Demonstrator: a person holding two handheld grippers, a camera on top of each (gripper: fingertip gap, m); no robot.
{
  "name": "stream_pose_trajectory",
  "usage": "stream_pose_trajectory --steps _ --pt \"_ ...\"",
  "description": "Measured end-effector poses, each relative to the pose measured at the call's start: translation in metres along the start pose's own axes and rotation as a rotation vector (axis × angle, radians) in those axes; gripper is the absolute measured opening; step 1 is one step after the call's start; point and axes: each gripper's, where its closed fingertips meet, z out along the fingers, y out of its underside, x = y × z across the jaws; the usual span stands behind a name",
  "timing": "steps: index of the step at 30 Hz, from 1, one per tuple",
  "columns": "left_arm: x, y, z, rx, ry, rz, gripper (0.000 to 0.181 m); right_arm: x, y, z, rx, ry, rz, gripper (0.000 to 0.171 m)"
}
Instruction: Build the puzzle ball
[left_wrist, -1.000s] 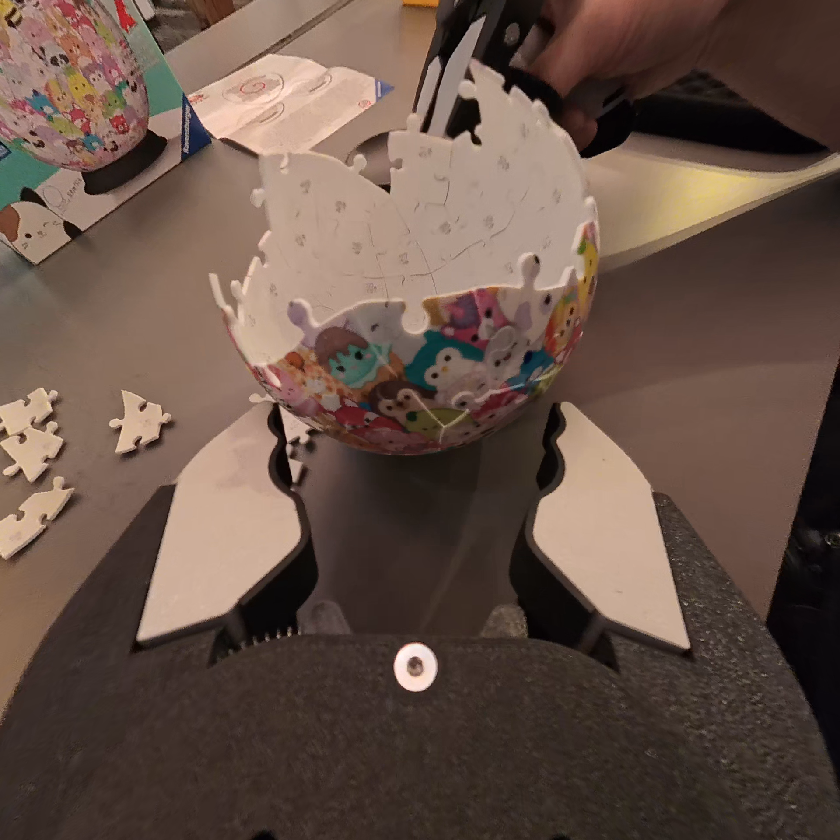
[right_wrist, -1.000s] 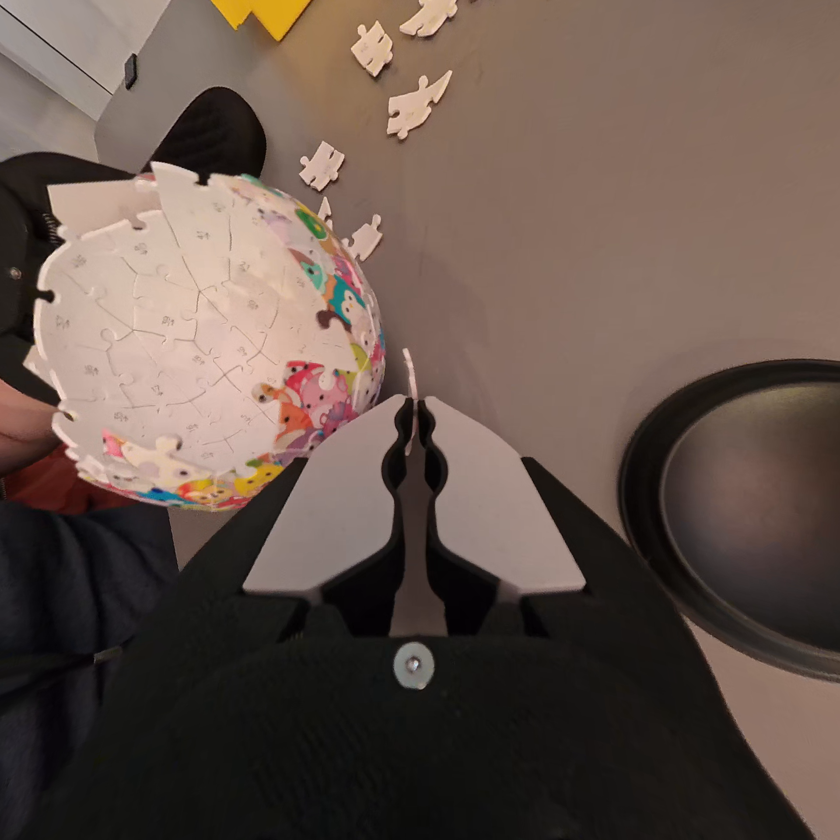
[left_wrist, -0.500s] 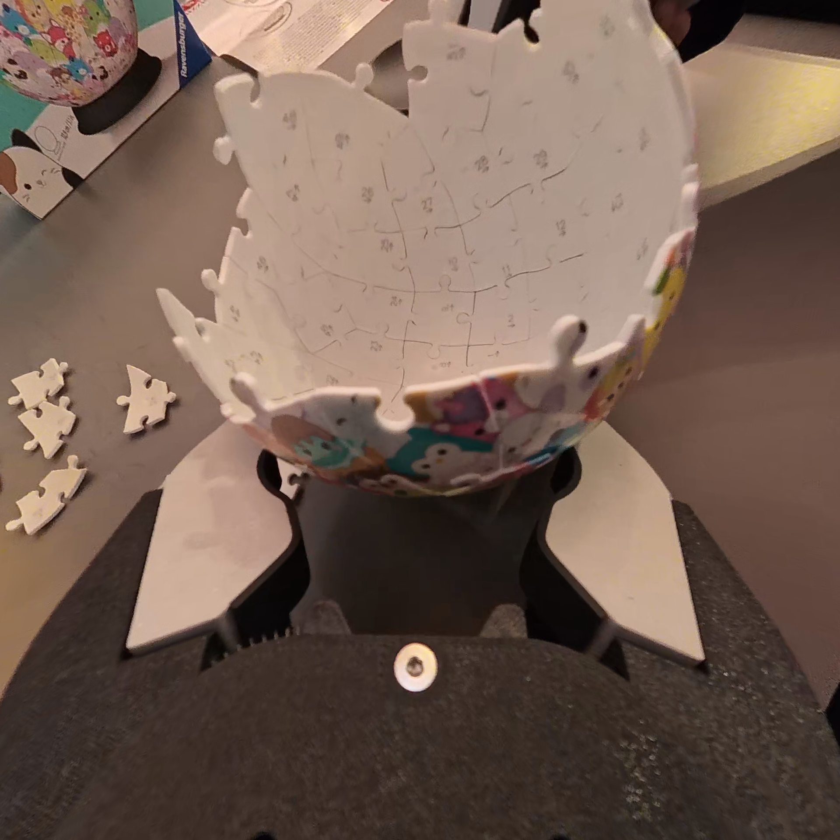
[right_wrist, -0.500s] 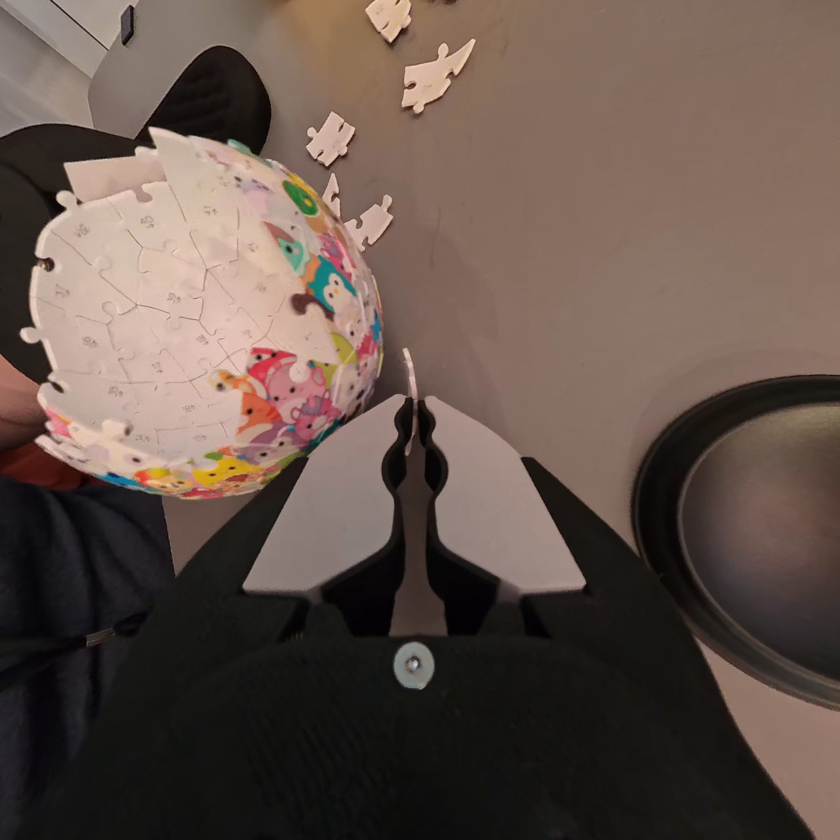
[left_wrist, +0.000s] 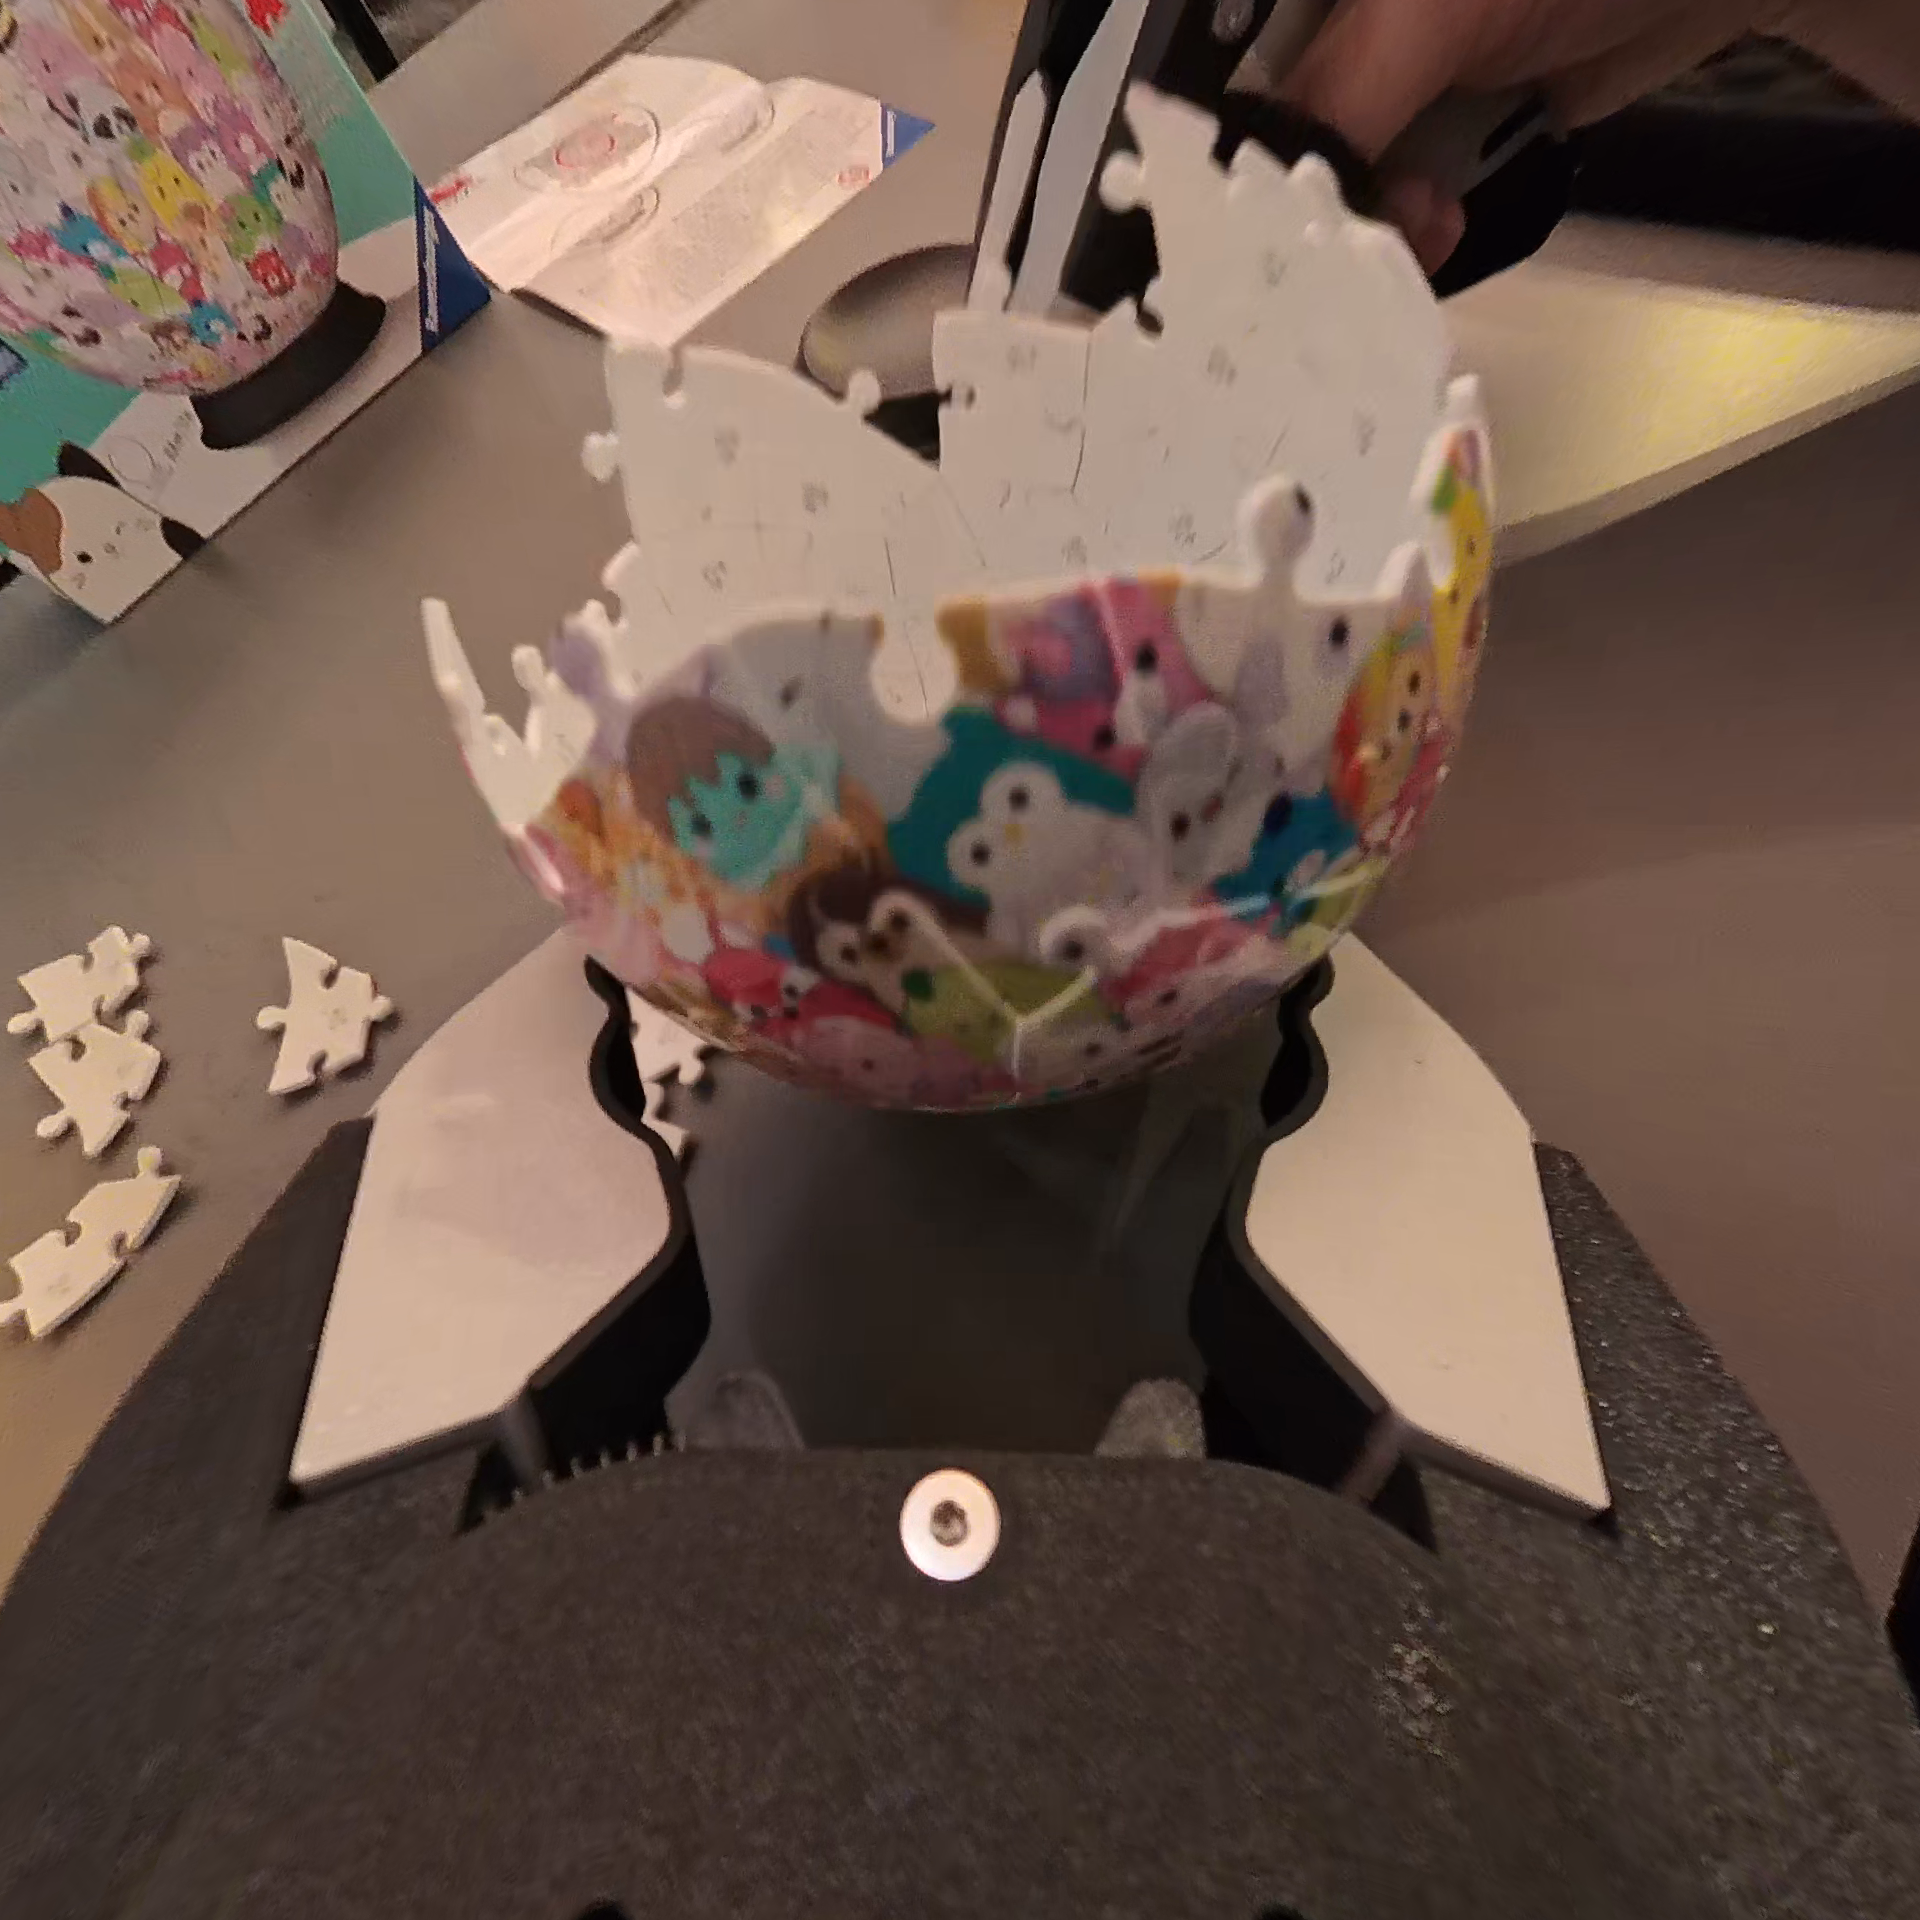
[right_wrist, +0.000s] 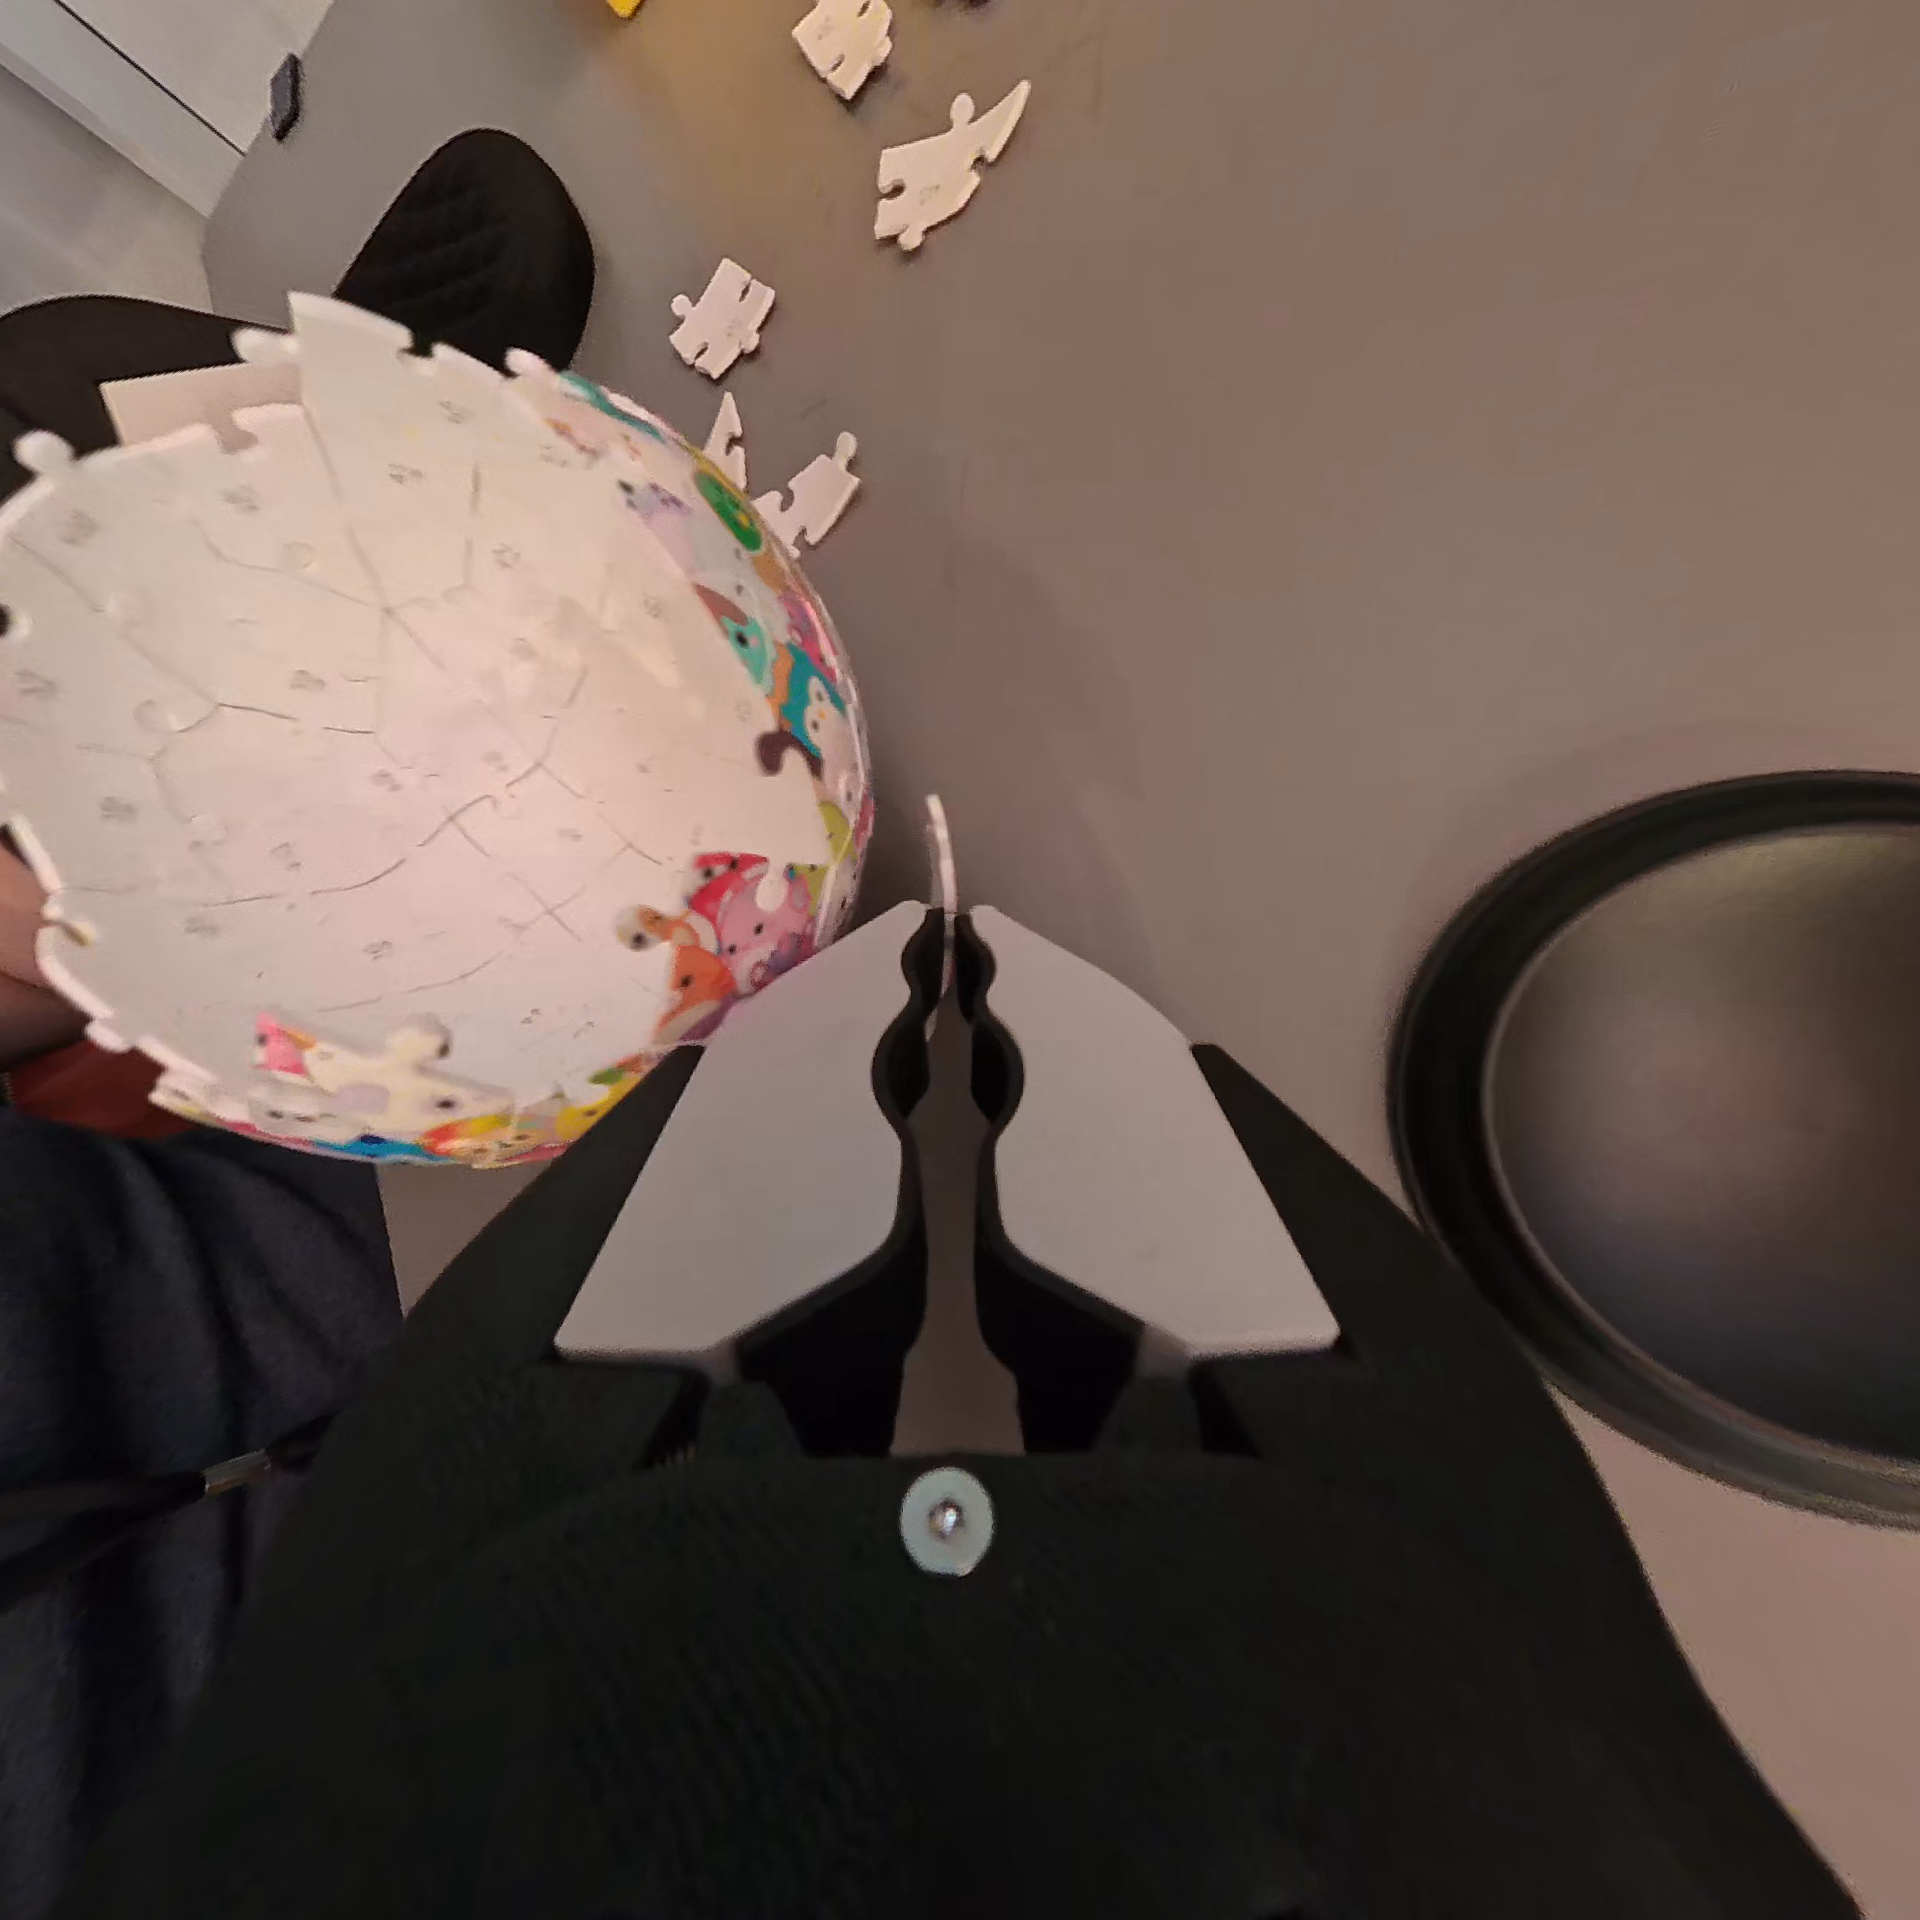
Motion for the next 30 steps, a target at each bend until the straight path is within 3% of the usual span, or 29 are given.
stream_pose_trajectory --steps 19,30 --pt "0.005 -0.022 -0.007 0.087 0.046 -0.046 0.117 0.017 0.009 -0.02 0.003 0.071 0.03 0.003" --pt "0.007 -0.031 -0.009 0.056 0.056 -0.035 0.115 0.021 0.009 -0.021 0.006 0.065 0.068 0.003"
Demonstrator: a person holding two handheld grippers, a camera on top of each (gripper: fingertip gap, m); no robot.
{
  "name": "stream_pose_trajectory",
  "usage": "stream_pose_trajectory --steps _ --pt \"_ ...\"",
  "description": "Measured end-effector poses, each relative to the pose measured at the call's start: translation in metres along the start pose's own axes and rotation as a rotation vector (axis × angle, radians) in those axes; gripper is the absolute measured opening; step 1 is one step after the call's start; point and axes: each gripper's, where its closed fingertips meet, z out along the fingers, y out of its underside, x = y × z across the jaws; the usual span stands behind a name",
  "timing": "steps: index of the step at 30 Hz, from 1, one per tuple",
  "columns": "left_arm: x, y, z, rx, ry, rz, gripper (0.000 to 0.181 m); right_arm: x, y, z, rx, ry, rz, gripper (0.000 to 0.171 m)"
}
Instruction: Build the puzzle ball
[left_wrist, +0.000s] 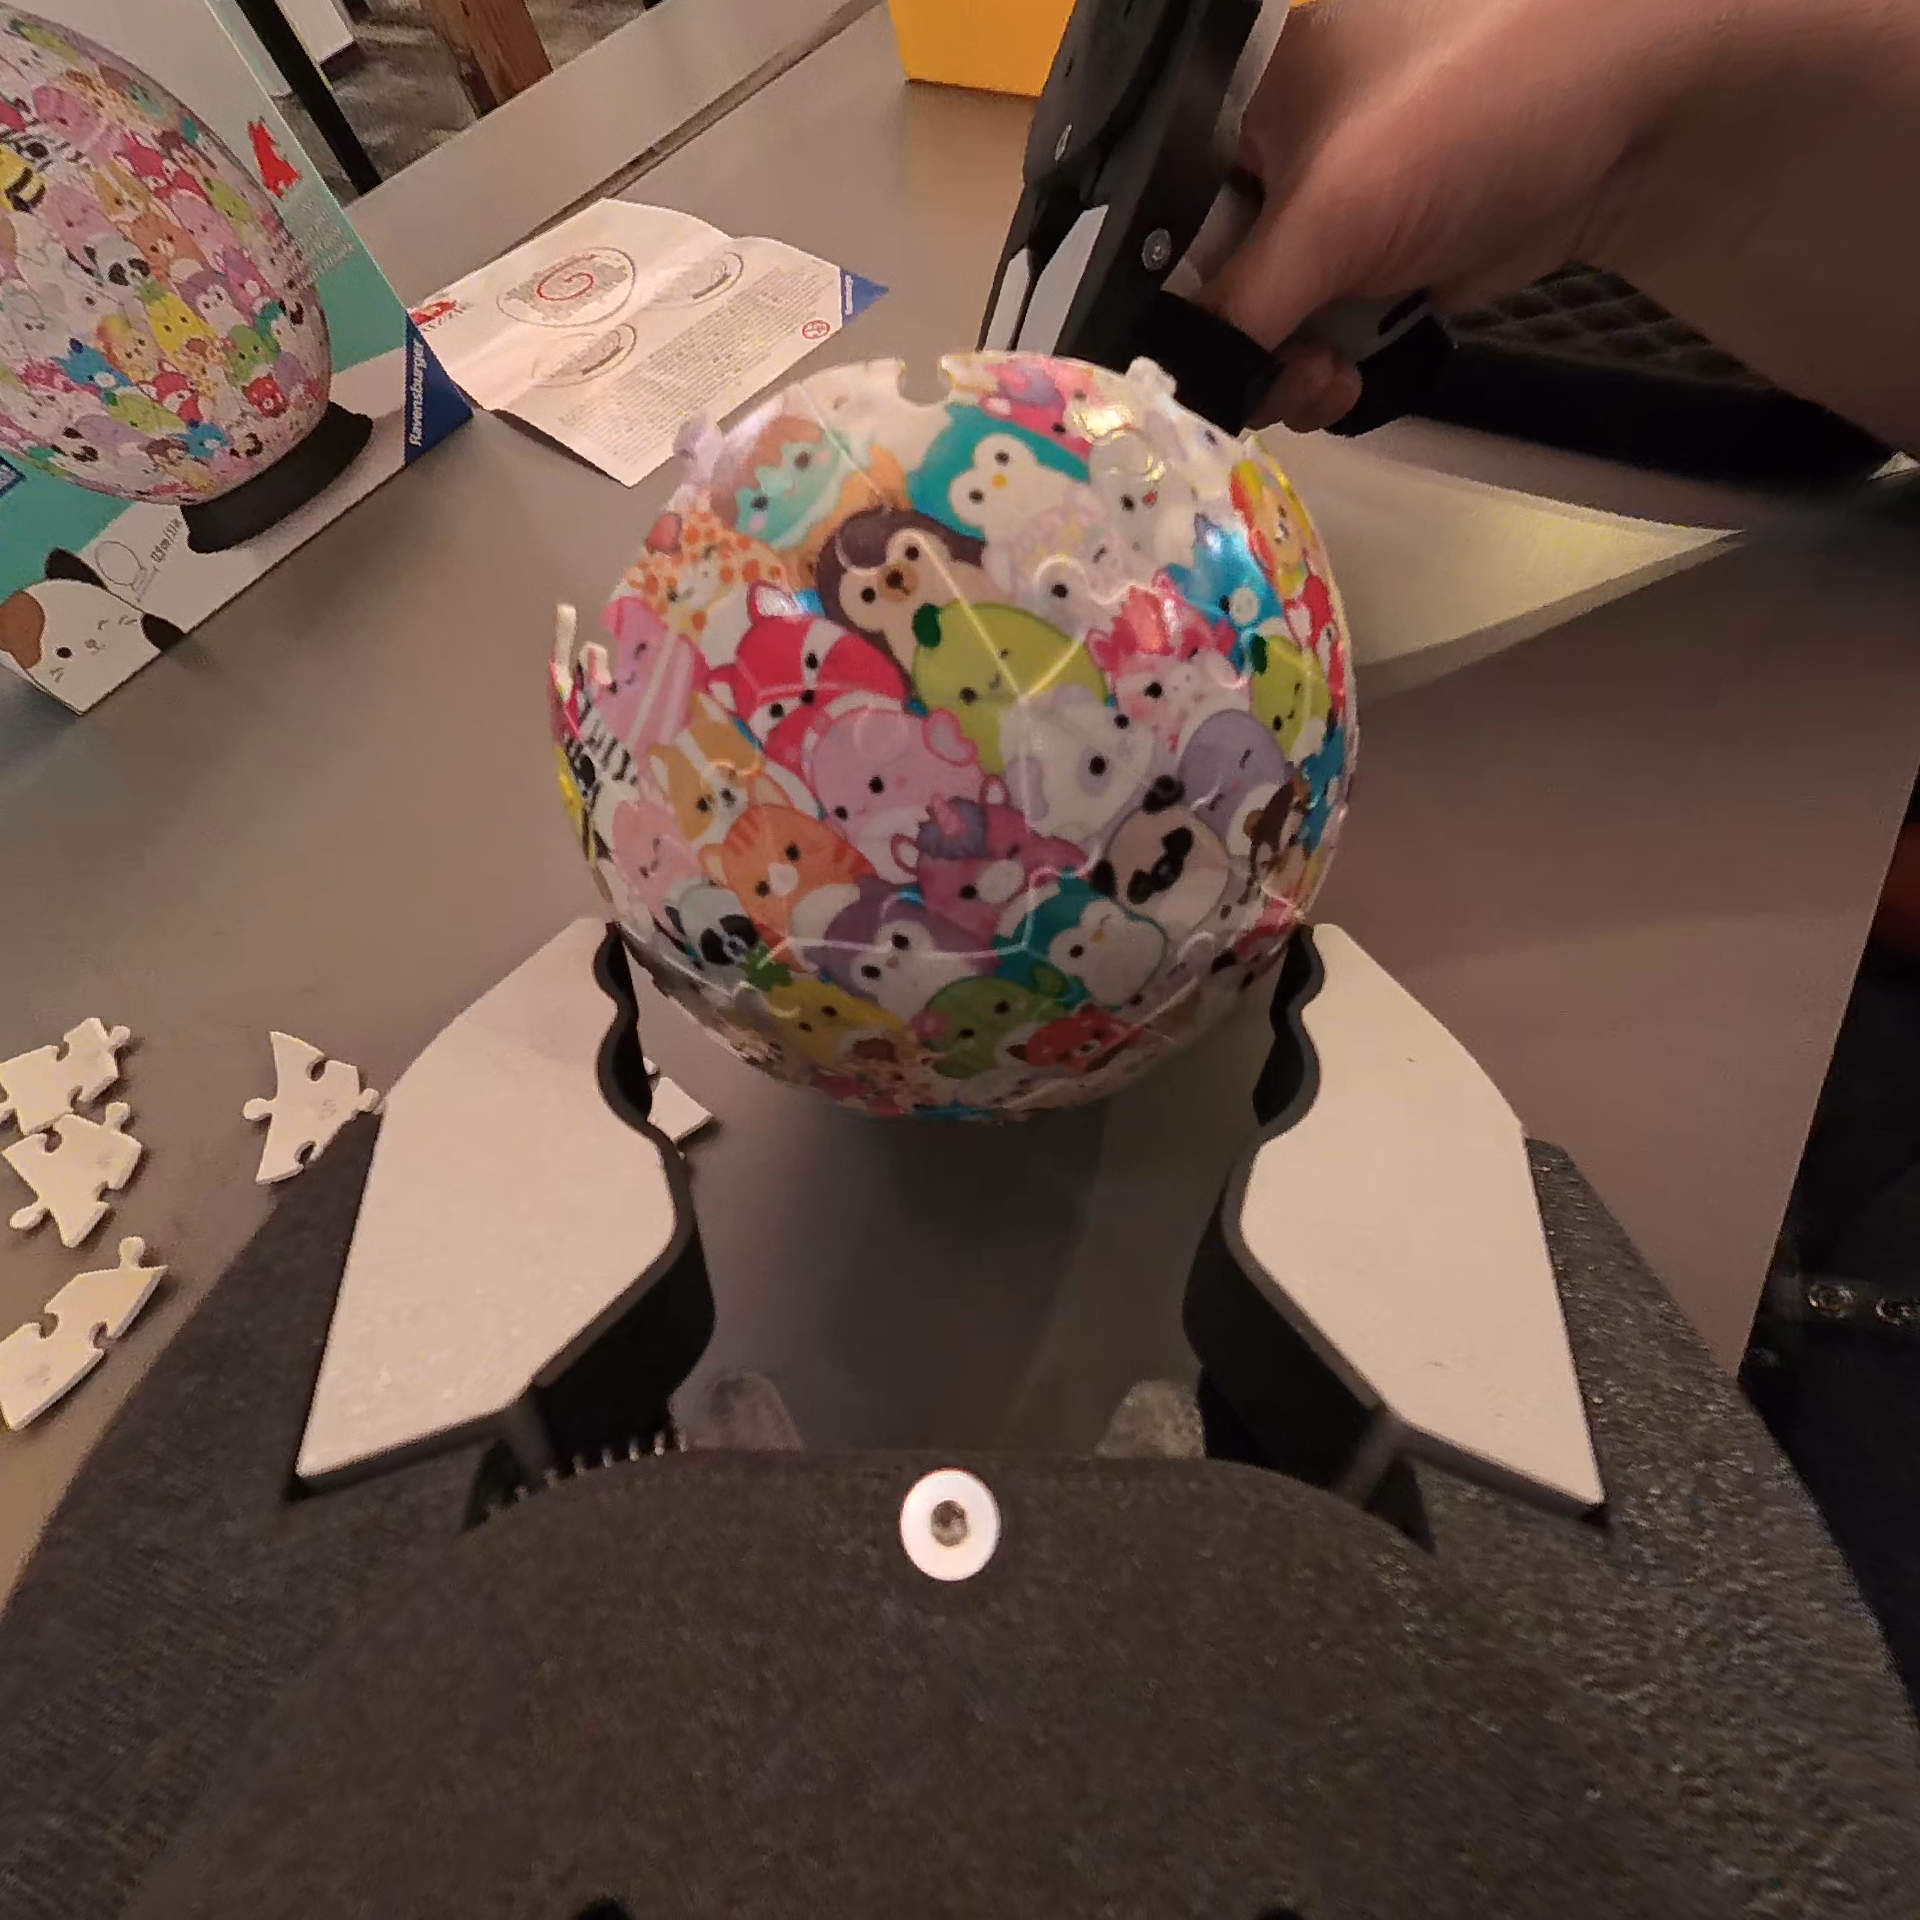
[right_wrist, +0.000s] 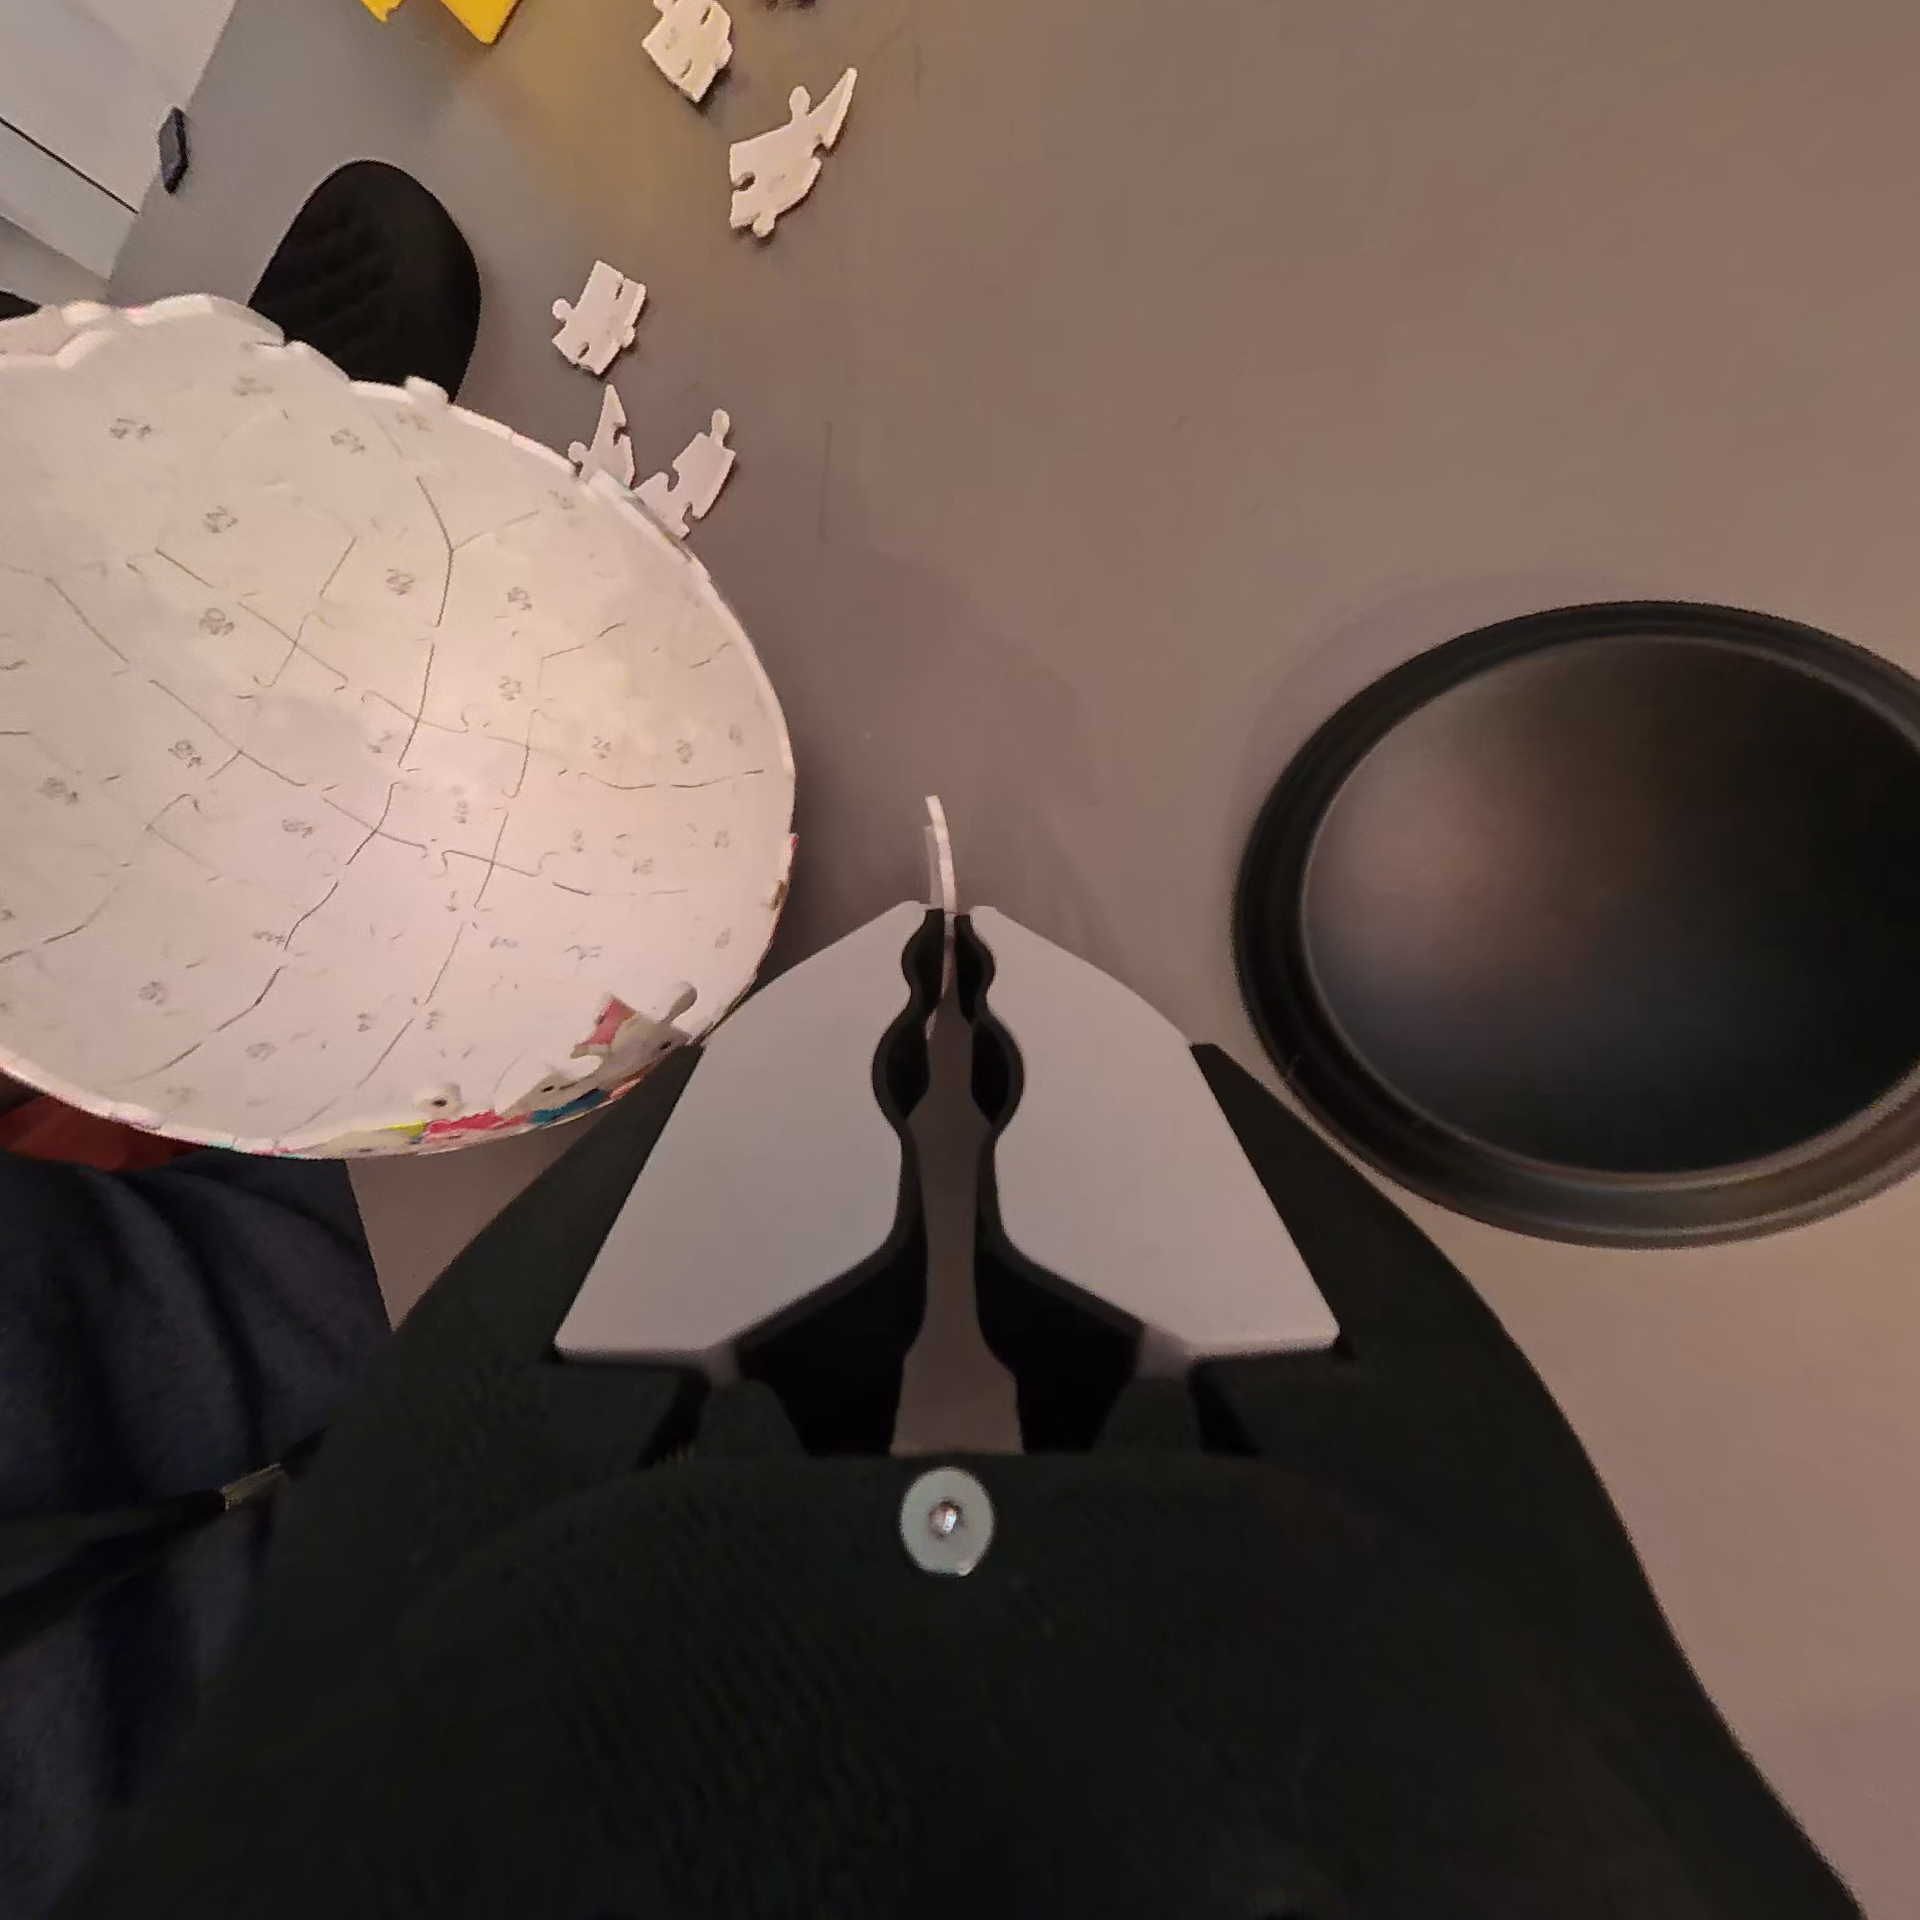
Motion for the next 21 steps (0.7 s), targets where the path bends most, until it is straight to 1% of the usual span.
stream_pose_trajectory --steps 4,8,14,21 --pt "-0.001 -0.002 0.001 -0.01 0.006 -0.022 0.115 0.005 -0.007 -0.005 0.029 0.014 0.004 0.003" --pt "-0.002 -0.004 0.002 -0.019 0.018 -0.049 0.115 0.003 -0.021 -0.011 0.092 -0.057 0.059 0.003" --pt "-0.003 -0.007 0.004 -0.03 0.012 -0.054 0.114 -0.013 -0.048 -0.019 0.236 -0.242 0.192 0.003" --pt "-0.004 -0.007 0.006 -0.063 0.003 -0.049 0.114 -0.018 -0.046 -0.002 0.239 -0.358 0.309 0.003"
